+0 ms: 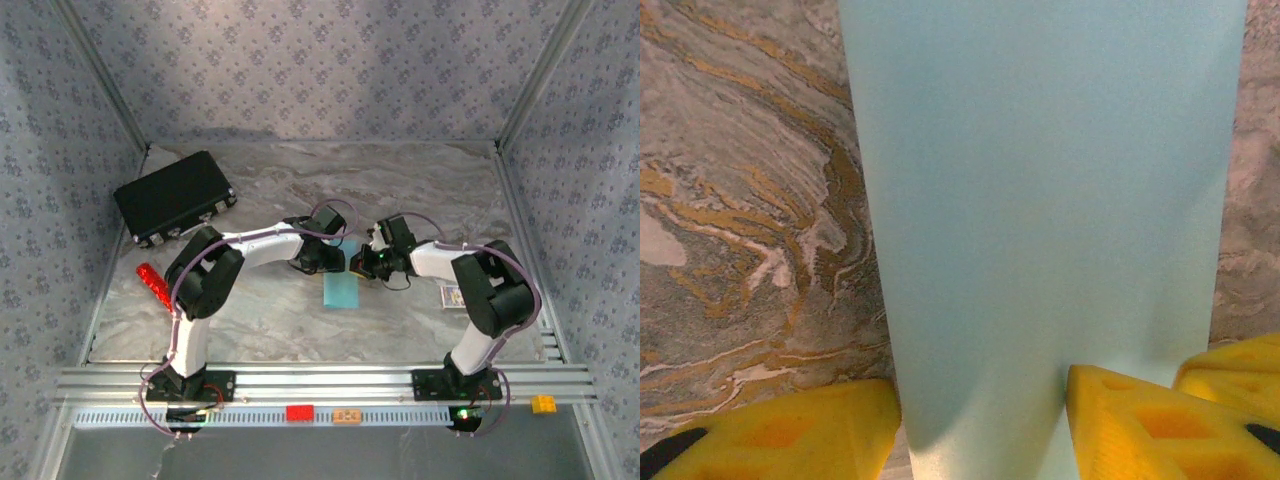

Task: Fold a paper plane with a square sheet of paper (pick it up from the middle)
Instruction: Hold the square sheet of paper at the center of the table, then first fold the square sheet of paper in half at the center of the table.

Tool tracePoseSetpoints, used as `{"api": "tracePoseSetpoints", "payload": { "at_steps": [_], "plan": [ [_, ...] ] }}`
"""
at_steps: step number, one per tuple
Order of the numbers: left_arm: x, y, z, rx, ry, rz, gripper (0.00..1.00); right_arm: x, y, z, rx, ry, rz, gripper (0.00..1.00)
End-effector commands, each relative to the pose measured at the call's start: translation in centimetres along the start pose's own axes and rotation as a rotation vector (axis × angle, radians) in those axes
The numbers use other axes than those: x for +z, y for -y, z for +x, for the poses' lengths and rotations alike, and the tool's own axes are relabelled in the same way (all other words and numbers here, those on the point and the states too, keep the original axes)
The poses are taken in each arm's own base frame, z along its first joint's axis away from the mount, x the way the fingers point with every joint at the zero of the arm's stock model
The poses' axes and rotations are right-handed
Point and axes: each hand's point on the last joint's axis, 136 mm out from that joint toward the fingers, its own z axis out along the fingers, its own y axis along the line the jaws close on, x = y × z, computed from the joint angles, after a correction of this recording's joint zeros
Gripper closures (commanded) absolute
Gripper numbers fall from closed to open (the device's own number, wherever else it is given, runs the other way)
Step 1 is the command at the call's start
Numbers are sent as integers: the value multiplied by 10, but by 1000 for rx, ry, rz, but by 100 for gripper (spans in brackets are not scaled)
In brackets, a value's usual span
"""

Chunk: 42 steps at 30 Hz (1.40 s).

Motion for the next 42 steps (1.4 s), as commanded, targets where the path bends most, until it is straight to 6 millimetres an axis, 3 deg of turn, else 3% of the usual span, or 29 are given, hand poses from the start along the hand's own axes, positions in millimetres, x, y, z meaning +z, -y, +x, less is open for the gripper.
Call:
{"api": "tracePoseSetpoints", "payload": {
  "at_steps": [1,8,12,15,20,24,27,30,36,42],
  "plan": [
    [48,-59,24,-13,-69,-199,48,7,-4,1,9,-24,-21,100],
    [48,-59,25,-12,-69,-197,48,13,37,24,38,-78,83,100],
    [40,-52,20,-17,-50,-170,47,8,51,26,40,-82,119,100],
    [19,-38,8,-22,5,-111,45,1,57,22,11,-95,136,100],
    [-38,-9,-18,-30,161,29,42,-1,56,20,-39,-139,137,100],
    [-71,7,-30,-37,265,169,41,0,57,19,-41,-142,140,100],
    [-76,23,-30,-28,264,309,50,0,59,19,-36,-141,151,100],
    [-67,33,-24,-30,210,418,62,-1,60,18,-34,-136,159,100],
    [-50,56,-15,-66,118,629,99,-1,62,19,-27,-132,170,100],
    [-41,57,-10,-70,89,651,100,-2,63,18,-24,-127,173,100]
  ]
}}
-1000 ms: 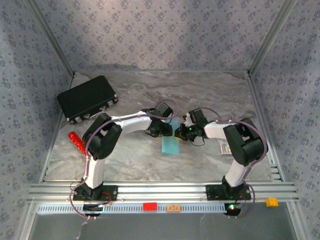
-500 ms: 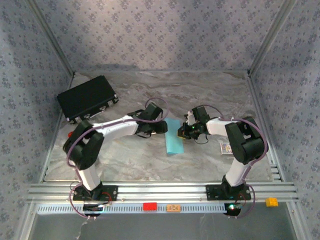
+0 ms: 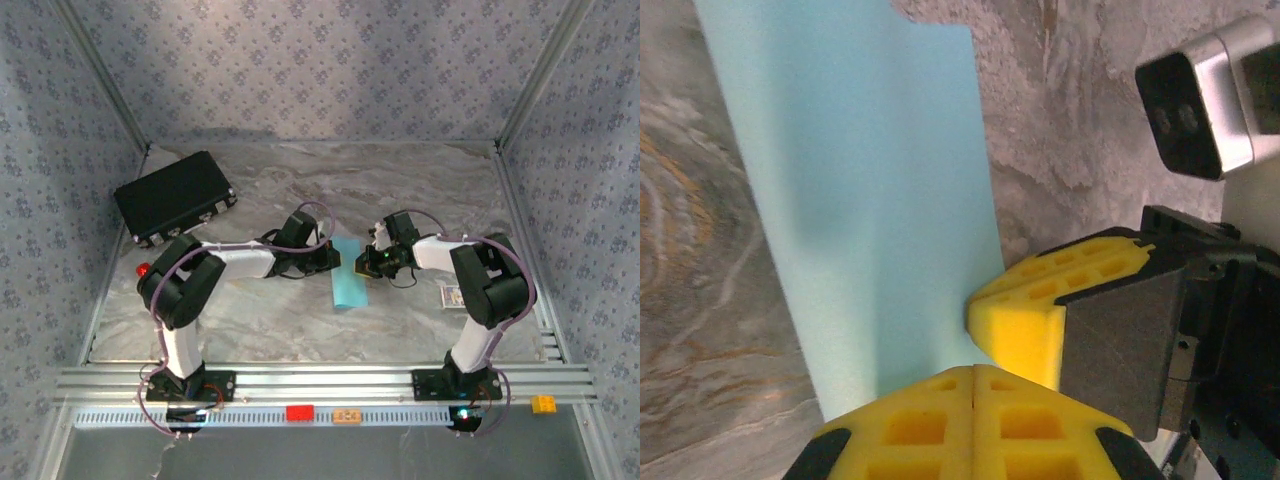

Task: Fold a paper plane with a square sheet of paper (pick it up from the middle)
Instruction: First fold the square sheet of paper in half at the center of the table.

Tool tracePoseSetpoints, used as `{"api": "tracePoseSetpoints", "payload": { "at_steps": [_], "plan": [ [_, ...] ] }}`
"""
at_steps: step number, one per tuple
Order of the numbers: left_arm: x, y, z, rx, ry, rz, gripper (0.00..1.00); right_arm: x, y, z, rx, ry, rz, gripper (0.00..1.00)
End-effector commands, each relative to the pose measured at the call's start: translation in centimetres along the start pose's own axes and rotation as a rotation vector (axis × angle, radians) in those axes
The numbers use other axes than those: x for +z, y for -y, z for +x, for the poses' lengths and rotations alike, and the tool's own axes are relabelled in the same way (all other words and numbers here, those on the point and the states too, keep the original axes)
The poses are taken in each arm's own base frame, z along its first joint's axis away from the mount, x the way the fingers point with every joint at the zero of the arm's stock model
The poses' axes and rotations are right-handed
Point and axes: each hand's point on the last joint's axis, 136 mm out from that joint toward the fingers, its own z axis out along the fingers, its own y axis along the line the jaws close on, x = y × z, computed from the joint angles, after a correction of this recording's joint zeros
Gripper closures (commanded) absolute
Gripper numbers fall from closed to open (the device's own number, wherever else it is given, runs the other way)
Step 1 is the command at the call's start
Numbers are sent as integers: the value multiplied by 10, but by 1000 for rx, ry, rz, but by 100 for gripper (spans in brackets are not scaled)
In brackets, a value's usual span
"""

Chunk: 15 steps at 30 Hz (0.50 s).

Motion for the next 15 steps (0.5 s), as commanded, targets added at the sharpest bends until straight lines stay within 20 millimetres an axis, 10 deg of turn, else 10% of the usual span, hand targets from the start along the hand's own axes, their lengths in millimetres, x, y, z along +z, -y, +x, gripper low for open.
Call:
{"api": "tracePoseSetpoints", "payload": {
  "at_steps": [1,15],
  "plan": [
    [0,20,-5,16,-6,102,100,4,38,24,76,-67,140,100],
    [11,-33,9,-15,-42,-50,100,5,39,25,81,-66,139,100]
  ]
}}
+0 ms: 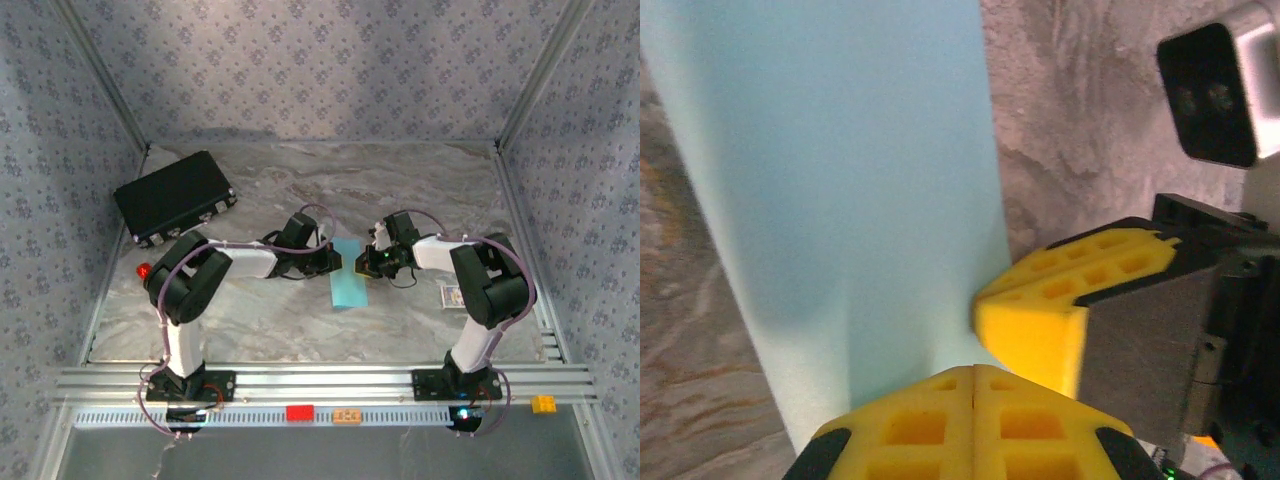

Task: Fold a paper plane with a square sheet of paper (pick it up from the middle)
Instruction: First fold the square sheet of paper in half at the center of the table.

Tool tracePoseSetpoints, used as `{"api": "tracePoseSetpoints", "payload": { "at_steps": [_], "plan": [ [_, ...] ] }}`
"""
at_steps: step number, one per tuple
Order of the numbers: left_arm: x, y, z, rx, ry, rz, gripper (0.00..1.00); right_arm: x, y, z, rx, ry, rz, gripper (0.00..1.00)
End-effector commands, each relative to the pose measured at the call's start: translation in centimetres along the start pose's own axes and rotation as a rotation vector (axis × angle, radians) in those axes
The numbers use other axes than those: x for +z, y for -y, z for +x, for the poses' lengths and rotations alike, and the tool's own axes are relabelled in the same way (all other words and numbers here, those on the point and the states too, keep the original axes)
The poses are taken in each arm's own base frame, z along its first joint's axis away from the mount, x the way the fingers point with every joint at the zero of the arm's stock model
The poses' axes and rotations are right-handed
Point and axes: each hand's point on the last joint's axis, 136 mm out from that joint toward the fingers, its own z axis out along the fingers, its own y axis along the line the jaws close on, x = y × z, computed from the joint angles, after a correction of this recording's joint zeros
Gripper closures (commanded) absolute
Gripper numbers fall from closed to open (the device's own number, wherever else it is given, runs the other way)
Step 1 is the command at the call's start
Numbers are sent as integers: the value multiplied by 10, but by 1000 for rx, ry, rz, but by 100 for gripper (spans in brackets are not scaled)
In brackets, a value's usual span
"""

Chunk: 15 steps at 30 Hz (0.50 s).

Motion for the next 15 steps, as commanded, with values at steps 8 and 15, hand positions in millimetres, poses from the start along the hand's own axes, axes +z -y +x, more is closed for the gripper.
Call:
{"api": "tracePoseSetpoints", "payload": {
  "at_steps": [8,15],
  "plan": [
    [4,-73,24,-8,-36,-197,100,5,40,26,83,-66,145,100],
    [-6,-39,6,33,2,-135,100,4,40,25,82,-64,143,100]
  ]
}}
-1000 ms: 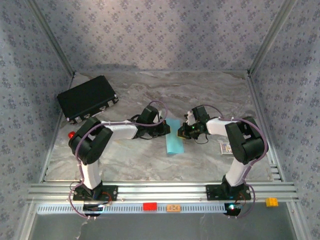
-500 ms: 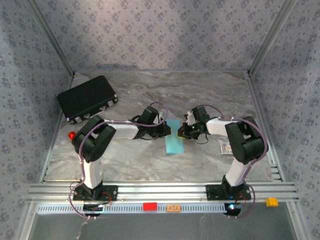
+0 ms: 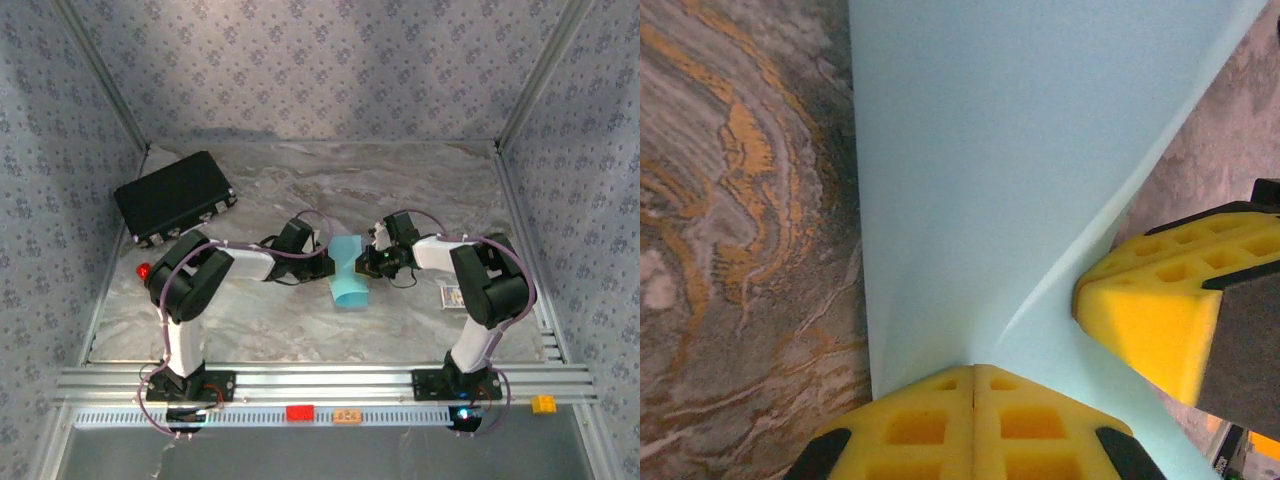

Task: Fold a paper plane with a square sheet of paper (pick it up from the middle)
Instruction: First fold the square sheet of paper in half at the center of the table.

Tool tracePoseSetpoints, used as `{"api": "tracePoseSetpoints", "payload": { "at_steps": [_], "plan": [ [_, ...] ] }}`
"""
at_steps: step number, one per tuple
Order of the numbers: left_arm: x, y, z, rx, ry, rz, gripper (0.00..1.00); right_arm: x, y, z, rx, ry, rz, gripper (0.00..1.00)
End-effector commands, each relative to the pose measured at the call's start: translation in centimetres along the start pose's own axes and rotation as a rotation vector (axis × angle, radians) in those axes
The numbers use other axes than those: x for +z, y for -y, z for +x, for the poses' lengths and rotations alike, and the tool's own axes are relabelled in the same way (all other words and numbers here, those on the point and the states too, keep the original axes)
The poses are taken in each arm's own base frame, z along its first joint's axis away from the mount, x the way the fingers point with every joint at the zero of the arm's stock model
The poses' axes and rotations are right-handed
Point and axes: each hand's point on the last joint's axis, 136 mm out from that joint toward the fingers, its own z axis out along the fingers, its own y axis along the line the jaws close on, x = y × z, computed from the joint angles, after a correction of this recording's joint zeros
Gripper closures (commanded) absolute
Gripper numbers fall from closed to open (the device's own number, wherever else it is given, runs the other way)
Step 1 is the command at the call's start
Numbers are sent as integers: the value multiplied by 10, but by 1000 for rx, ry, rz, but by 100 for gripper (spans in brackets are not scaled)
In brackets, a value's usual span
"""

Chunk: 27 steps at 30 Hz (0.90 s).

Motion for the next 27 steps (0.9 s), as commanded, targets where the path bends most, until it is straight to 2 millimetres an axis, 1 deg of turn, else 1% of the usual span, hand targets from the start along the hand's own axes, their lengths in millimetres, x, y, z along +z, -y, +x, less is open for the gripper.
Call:
{"api": "tracePoseSetpoints", "payload": {
  "at_steps": [1,4,6,7,11,17,20,24,25,27],
  "plan": [
    [-9,-1,-7,21,15,-53,100,4,40,25,82,-64,143,100],
    [-16,20,-22,38,36,0,100,5,40,25,81,-64,144,100],
    [-16,25,-30,31,38,29,100,4,39,25,82,-62,142,100],
    [-15,25,-34,27,30,36,100,4,39,24,84,-62,138,100],
    [-7,13,-38,-16,-1,52,100,3,39,24,85,-57,139,100],
    [7,2,-29,-42,-30,63,100,3,39,25,86,-58,139,100],
    [8,-11,-25,-52,-26,26,100,4,40,26,88,-60,141,100],
    [10,-42,-21,-62,-22,-80,99,4,40,25,87,-59,142,100],
    [9,-46,-21,-67,-23,-92,99,4,40,25,89,-60,142,100],
    [7,-43,-26,-57,-15,-86,98,4,40,26,87,-61,141,100]
  ]
}}
